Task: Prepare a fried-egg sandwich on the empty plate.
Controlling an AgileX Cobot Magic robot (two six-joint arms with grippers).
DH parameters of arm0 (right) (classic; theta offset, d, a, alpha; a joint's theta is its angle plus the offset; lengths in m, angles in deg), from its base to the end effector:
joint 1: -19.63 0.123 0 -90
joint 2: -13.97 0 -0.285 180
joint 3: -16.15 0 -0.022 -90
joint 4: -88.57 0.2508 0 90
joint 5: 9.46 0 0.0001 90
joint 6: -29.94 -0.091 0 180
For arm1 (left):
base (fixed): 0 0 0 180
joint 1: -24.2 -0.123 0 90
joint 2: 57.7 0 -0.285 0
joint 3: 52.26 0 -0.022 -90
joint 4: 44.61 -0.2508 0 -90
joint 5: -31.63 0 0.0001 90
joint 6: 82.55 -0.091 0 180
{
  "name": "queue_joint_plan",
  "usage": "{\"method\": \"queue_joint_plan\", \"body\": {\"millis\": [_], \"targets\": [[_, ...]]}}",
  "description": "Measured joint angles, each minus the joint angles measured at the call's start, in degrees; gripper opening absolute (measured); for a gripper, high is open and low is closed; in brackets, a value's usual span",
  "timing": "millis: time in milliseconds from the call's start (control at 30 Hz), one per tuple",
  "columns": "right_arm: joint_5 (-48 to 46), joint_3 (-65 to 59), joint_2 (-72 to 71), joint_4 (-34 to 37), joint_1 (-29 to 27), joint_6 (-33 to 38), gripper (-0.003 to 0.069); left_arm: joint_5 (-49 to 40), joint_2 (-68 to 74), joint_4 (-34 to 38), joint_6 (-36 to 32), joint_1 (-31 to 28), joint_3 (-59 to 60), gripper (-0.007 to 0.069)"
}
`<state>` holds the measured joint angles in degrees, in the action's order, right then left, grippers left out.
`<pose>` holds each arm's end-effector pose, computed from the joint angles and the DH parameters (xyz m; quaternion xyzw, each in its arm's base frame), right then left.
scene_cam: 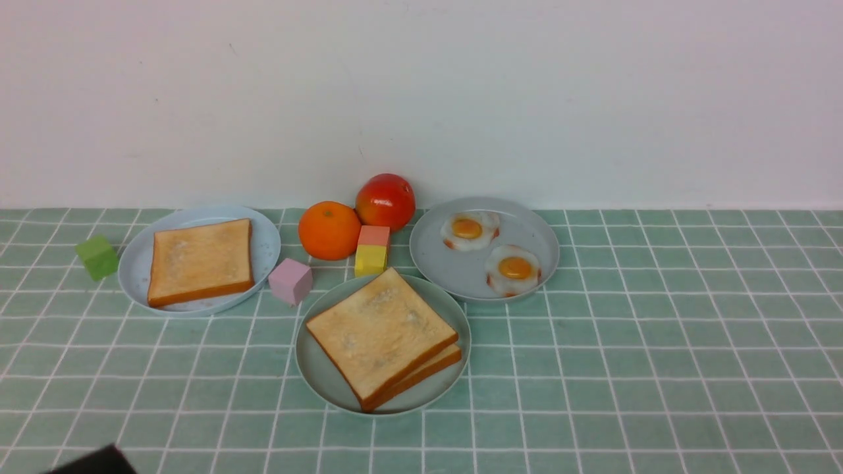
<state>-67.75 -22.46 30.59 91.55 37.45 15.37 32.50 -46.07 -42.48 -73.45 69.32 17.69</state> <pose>0.0023 0.0050 0.3293 -0.0244 0.8357 0.1778 0.5190 0.0392 -0.0393 0.2535 0.1885 0.6195 -0.3596 0.6718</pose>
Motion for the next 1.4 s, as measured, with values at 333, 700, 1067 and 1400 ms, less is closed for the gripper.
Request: {"method": "queue_joint_plan", "body": {"millis": [333,700,1067,1400], "targets": [[38.19,-21.29,1.29,-0.02,0.00,-3.67,0.0003,-6.16,-2.72,0.17,0.05,0.00,7.86,-0.0013],[51.36,-38.69,1.55,-0.09,0.00,-3.66,0.0010,-15.49,-2.72,0.17,0.05,0.00,8.08,-0.0013],[43.99,-40.06,-7.47,-7.91,-16.08,0.89,-0.0014,-15.77,-2.72,0.17,0.05,0.11,8.08,-0.0013],[36.51,-39.59,-9.44,-5.48,-15.59,2.13,-0.0014,-15.94,-2.78,0.17,0.05,0.11,8.09,-0.0013]]}}
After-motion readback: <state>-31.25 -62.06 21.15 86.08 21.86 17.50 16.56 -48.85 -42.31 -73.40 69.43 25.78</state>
